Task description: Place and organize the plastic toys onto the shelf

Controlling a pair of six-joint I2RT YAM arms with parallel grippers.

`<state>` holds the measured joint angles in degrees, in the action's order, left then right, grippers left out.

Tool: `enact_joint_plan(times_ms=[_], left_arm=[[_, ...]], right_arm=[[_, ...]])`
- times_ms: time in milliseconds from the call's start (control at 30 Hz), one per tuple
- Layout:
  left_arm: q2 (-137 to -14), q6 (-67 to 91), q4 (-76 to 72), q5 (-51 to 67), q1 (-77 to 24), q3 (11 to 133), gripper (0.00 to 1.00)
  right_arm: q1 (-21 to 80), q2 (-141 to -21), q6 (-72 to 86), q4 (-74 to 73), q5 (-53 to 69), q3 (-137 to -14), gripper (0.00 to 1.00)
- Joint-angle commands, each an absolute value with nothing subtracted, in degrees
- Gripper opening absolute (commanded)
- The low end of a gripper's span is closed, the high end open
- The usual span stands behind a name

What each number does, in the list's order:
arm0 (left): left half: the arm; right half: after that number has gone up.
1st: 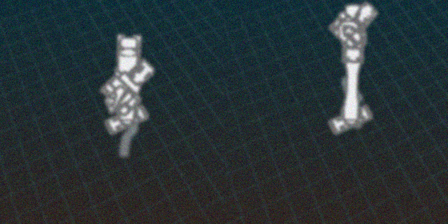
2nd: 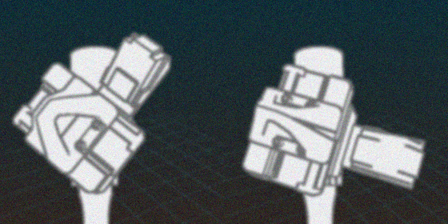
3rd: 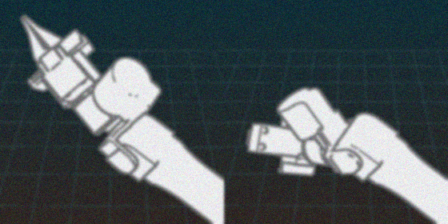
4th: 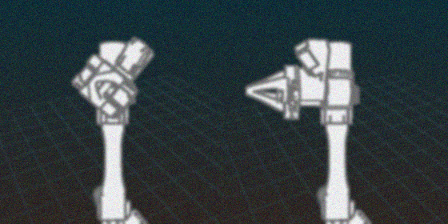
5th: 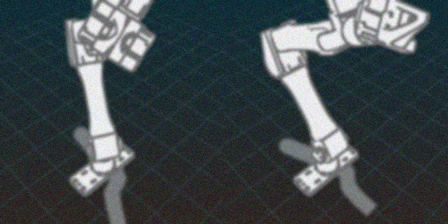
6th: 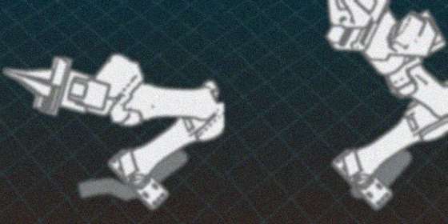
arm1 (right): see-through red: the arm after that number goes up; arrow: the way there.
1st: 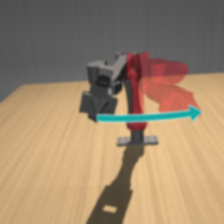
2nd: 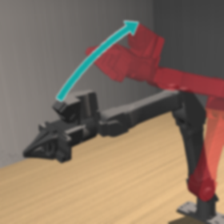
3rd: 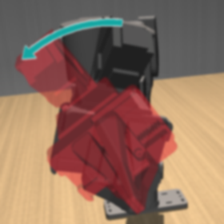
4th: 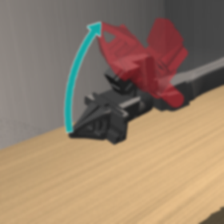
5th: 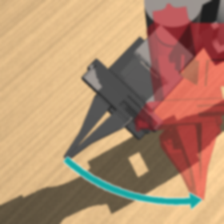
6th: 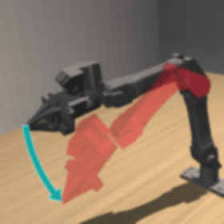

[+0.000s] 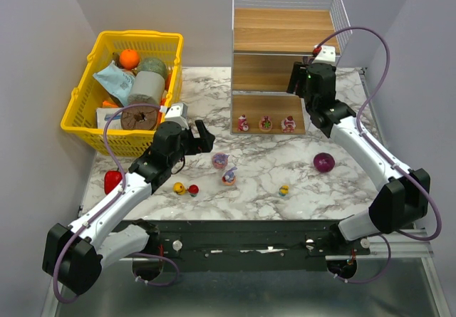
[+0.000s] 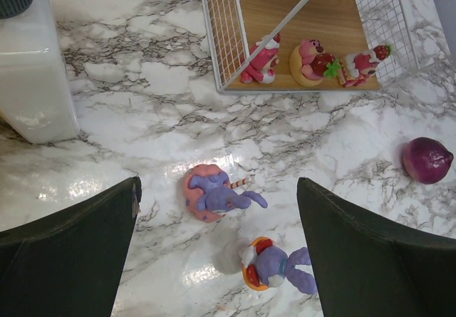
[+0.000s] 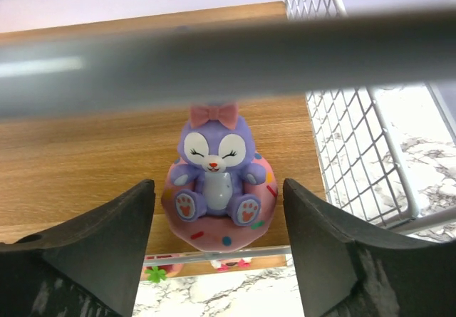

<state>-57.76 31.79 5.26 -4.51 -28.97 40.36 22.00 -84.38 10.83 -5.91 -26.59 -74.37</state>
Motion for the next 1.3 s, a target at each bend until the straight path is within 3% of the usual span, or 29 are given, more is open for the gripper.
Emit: enact_joint_plan(times_ms=[0, 600, 933, 1100, 1267], left_arm=[[-57.2, 32.0, 4.6, -5.8, -28.7, 39.5, 0.99], [-56.2, 32.4, 4.7, -5.6, -28.7, 39.5, 0.99], [-54.7, 32.5, 4.6, -5.4, -28.7, 39.1, 0.99], [-54.1, 32.5, 4.5, -5.4, -28.7, 39.1, 0.99], [-53.4, 32.3, 4.9, -6.2, -28.7, 39.1, 0.99]], right_arm=[[21.6, -84.5, 11.2, -11.2, -27.2, -74.9, 0.82], [21.7, -77.2, 11.8, -13.1, -21.7, -75.9, 0.99], [21.6, -69.6, 11.1, -16.6, -7.5, -74.1, 1.00], [22.2, -66.3, 9.6, -18.3, 7.5, -70.8, 0.98], [30.1, -63.1, 7.5, -15.7, 12.1, -61.3, 0.98]])
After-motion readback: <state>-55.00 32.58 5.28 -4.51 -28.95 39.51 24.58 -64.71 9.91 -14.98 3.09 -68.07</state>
